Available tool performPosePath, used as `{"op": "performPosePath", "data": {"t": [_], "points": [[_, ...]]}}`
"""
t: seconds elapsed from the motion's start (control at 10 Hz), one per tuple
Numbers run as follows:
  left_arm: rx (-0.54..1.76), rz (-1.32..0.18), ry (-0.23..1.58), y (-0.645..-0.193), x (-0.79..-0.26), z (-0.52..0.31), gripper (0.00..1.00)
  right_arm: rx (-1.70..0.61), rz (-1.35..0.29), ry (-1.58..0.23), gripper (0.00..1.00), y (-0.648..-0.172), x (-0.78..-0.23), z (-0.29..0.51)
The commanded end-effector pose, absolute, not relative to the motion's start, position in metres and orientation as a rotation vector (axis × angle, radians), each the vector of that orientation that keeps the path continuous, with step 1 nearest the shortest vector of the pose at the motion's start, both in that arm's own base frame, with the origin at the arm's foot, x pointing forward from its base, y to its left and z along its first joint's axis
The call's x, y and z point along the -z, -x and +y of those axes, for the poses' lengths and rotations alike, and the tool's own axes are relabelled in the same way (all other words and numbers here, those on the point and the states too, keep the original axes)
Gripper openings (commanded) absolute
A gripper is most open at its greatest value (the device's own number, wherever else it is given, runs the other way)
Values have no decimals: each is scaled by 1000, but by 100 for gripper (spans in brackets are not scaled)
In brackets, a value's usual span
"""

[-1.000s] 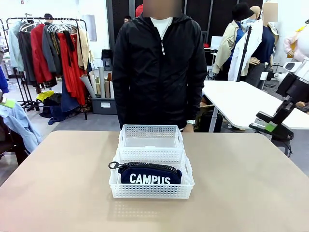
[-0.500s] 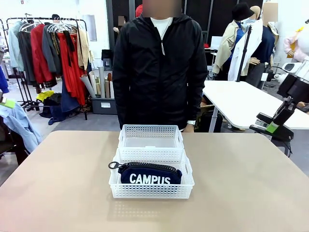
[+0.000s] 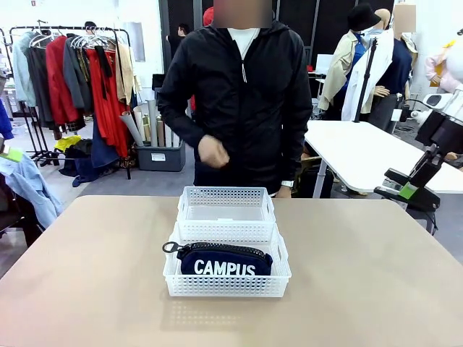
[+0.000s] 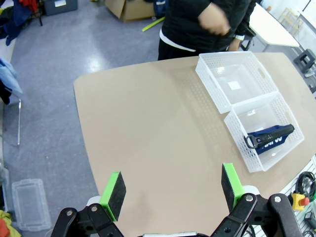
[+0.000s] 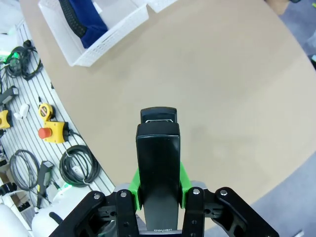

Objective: Distribute items into two baskets.
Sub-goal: Place the picked Stapler into the Organizing basket as instructed by the person.

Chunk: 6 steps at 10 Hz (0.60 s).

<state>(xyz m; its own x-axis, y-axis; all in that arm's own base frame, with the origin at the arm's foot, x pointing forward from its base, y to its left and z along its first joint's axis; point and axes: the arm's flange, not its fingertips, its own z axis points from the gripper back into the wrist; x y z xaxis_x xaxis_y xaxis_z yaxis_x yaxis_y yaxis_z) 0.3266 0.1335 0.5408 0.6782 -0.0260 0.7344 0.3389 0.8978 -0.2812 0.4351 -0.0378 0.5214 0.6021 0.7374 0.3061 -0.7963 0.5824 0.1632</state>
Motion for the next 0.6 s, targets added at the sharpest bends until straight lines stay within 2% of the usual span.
{"op": "performPosePath", "data": {"t": [0.0,0.5], "points": [[208,-806,429,-326,-541,132,100,-898,-219,-297,0,-431,-523,-37],[208,-806,429,-326,-541,132,100,-898,-219,-297,0,-431,-523,-37]]}}
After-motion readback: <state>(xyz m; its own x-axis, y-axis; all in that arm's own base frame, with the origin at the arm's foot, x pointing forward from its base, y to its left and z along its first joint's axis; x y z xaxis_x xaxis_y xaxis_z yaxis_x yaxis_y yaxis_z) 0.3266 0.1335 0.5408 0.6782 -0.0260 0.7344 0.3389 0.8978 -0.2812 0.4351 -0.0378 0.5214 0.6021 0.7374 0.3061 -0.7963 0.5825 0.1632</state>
